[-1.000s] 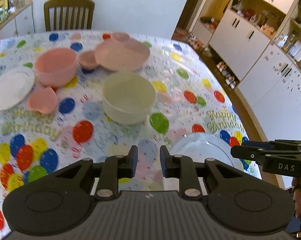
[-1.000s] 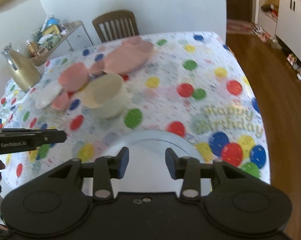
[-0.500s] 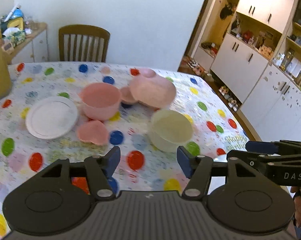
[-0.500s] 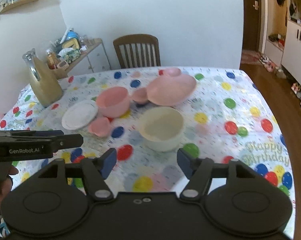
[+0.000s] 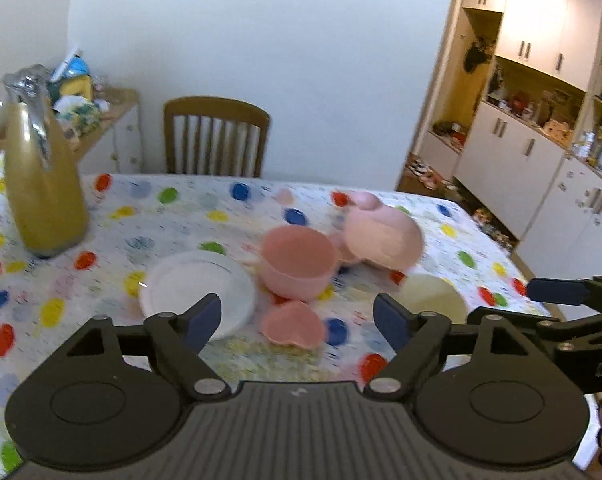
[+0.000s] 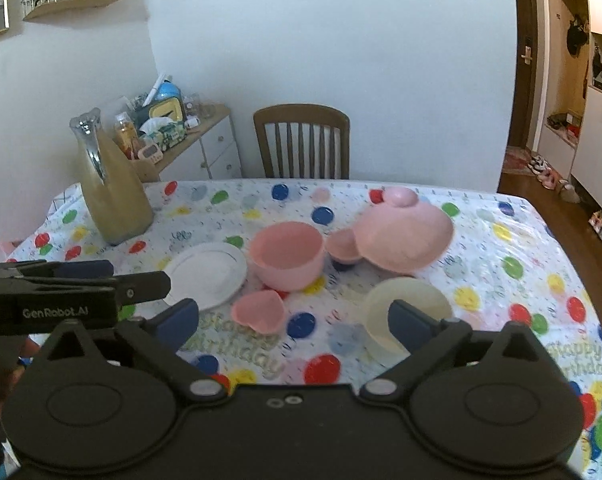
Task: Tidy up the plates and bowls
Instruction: 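Move both grippers to the white plate beside the gold thermos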
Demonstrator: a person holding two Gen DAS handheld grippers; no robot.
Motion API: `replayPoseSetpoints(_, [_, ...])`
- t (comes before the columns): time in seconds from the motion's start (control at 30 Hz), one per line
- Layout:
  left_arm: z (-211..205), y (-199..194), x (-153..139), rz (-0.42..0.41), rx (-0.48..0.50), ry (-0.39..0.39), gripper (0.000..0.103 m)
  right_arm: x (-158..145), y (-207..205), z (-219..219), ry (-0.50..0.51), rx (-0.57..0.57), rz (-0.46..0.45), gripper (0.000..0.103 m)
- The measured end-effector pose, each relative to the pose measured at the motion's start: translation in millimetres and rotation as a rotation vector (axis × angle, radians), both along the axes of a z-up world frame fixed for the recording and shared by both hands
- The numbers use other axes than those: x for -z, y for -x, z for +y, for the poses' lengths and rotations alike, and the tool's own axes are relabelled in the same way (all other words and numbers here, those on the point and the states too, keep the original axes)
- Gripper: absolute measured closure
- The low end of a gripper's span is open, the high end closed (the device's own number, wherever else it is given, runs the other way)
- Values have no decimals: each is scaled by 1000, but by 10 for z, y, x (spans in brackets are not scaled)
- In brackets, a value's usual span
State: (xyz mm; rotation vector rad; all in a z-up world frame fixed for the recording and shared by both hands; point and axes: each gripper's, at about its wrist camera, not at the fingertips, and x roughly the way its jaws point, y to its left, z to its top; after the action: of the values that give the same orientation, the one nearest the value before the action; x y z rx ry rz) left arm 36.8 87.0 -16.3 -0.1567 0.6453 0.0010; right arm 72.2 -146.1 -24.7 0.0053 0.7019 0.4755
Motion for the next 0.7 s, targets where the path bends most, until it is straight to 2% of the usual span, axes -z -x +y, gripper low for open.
replayPoseSetpoints(0.17, [258,-136,63,-32,-63,-69,9,52,-148,319,-1,-13,1,0])
replayPoseSetpoints(0.4, [625,-416,224,-6,-114,-49,9,246,-385,760,37,-40,20,0])
replayPoseSetpoints(0.57, [879,-586,408,29,-146,-33,9,469,-573,1020,58,-46,68,1])
replayPoseSetpoints(0.7, [1058,-718,589,62,-178,-49,9,624,-688,1187,62,-61,91,2])
